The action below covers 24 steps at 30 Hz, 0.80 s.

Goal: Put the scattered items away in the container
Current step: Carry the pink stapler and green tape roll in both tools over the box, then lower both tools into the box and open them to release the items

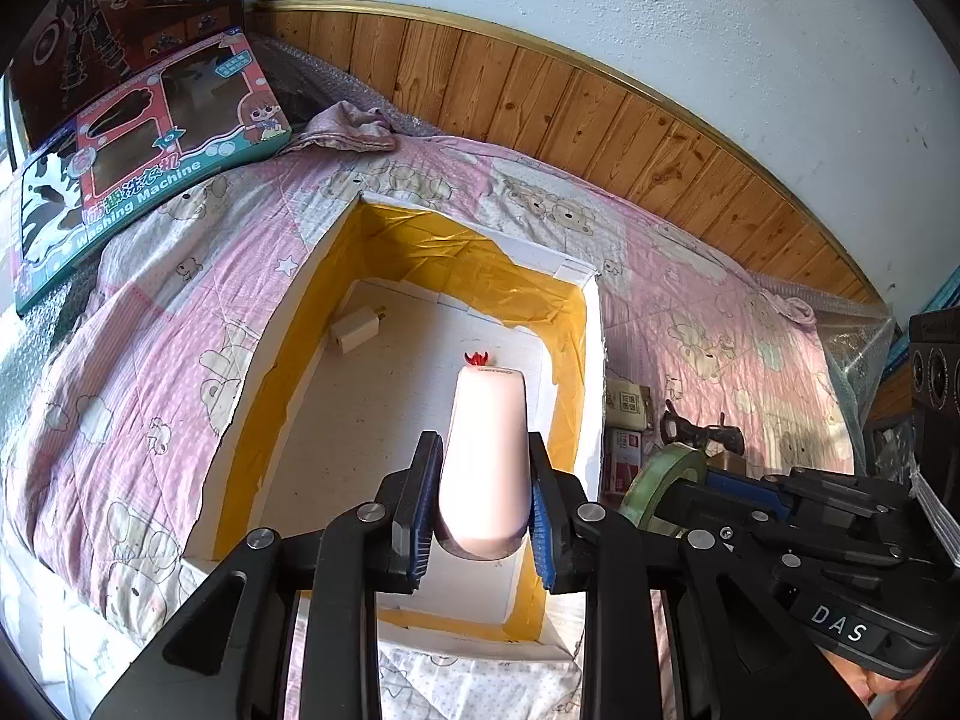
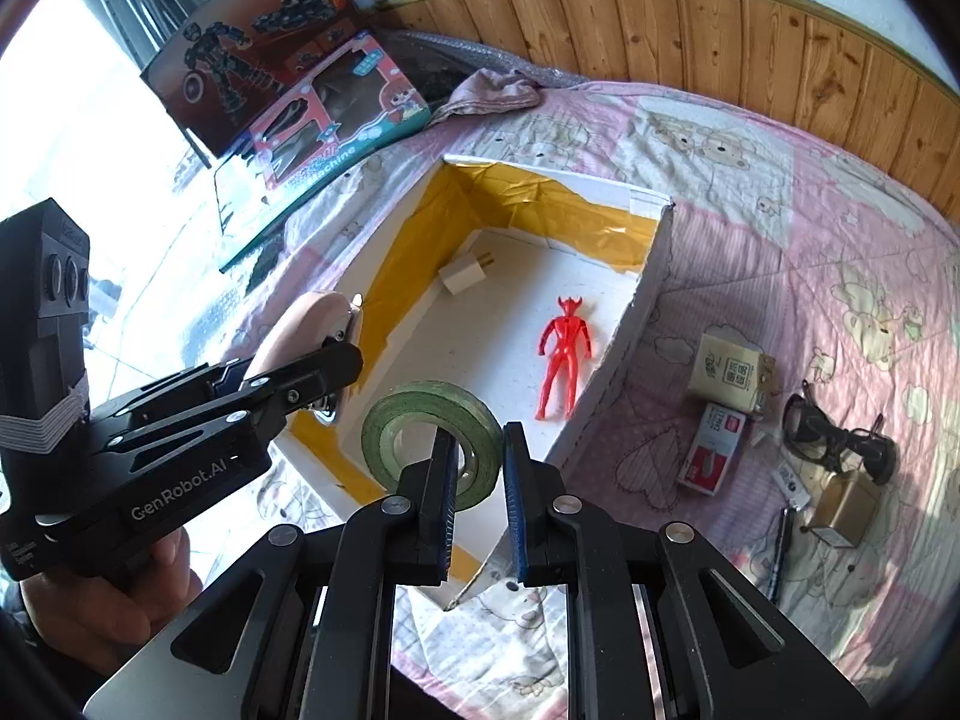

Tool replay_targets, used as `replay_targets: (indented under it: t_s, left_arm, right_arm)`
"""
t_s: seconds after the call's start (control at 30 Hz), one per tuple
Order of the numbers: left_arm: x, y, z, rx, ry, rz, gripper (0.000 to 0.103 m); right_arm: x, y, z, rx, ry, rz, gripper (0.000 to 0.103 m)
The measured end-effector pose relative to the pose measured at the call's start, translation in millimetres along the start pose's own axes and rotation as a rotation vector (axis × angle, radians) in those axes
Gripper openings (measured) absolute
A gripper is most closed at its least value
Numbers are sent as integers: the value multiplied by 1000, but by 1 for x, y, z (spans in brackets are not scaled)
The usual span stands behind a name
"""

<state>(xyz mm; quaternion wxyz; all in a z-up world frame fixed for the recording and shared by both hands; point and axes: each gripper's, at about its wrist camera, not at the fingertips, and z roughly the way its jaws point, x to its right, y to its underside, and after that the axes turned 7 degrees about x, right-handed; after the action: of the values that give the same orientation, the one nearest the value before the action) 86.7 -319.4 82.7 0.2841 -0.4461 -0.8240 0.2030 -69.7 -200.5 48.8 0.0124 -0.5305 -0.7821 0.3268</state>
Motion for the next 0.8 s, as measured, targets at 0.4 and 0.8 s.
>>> replay_targets:
  t_s: [0.4,0.8]
  left_arm:
    - [-22,-11,9,-4,-13,-58,27]
    - [-31,-18,30,-28,-28,-86,27]
  right_arm:
    - [-11,-24,17,-10,-15,-36,15]
    - [-9,-51,42,-37,-18,-45,15]
